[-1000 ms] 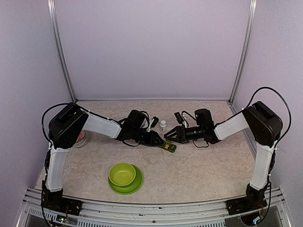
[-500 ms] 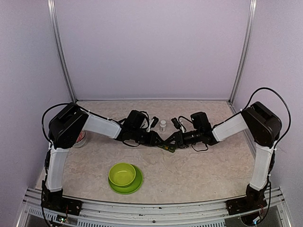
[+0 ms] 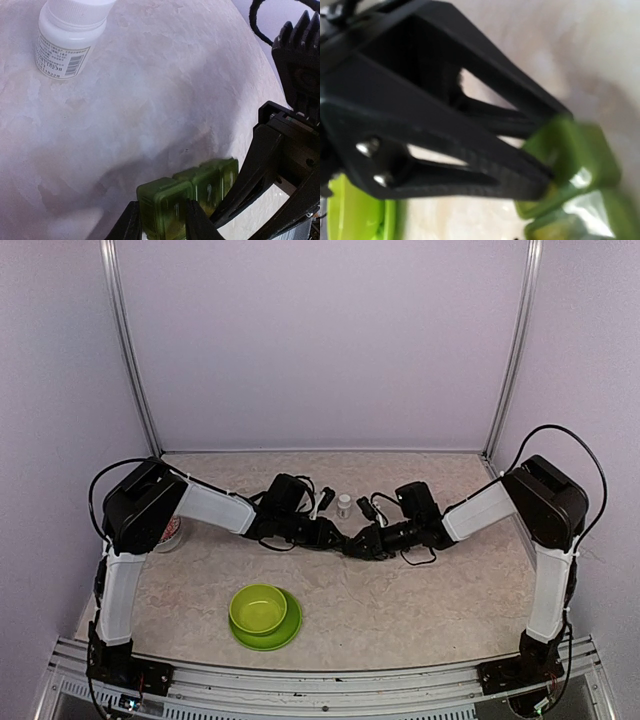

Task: Sort the pills into containers
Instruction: Close the lid of the pill container in the compartment of the pill container.

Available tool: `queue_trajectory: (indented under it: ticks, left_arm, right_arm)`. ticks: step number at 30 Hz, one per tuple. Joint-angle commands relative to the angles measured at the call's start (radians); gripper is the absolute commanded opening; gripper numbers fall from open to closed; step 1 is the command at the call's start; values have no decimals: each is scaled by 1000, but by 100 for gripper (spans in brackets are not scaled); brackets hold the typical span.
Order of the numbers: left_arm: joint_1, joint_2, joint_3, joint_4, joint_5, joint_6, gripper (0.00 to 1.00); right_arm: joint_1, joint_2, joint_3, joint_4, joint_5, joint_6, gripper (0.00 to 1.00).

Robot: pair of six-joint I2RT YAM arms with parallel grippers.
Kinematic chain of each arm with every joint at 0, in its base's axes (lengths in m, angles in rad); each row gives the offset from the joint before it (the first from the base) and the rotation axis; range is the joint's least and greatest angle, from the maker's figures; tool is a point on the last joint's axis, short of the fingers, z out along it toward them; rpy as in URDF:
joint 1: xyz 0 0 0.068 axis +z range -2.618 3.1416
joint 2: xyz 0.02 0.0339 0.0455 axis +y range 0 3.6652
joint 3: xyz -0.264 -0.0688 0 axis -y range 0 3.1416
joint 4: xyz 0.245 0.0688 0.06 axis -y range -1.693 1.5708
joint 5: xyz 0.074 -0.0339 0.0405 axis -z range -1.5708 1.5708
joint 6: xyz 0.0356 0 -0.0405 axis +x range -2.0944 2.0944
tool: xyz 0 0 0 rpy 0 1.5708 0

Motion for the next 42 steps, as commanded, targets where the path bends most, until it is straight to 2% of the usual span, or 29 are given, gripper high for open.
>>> queue_trajectory:
  ticks: [1, 6, 12, 15, 20, 24, 25, 27, 29, 35, 42]
  left_arm:
    - [10, 11, -26, -45, -21, 2, 29]
    - [13, 13, -27, -44, -19, 0, 29]
    - [19, 2, -26, -38, -20, -2, 30]
    - [33, -19, -28, -28, -16, -3, 37]
    - [57, -63, -27, -23, -11, -3, 48]
    - [73, -95, -36, -7, 11, 23, 59]
    - [78, -104, -40, 1, 25, 35, 65]
    - [91, -126, -47, 15, 63, 99, 77]
    - [103, -152, -50, 17, 105, 172, 97]
    - [105, -198, 16, -108, 171, 459, 99]
    - [69, -142, 128, -335, 118, 847, 99]
  right_arm:
    - [7, 36, 4, -81, 58, -12, 27]
    - [7, 31, 2, -93, 73, -17, 26]
    - [7, -9, 20, -33, -42, -31, 29]
    - [7, -57, 61, -109, -58, -119, 34]
    - [7, -134, 127, -316, 10, -291, 47]
    - [-6, -201, 136, -395, 78, -339, 57]
    - [-15, -216, 132, -402, 88, -336, 59]
    - [-37, -243, 112, -403, 95, -318, 62]
    - [-55, -270, 89, -398, 90, -315, 64]
    - [-80, -336, 30, -401, 92, -321, 68]
    - [-96, -409, -47, -385, 90, -313, 69]
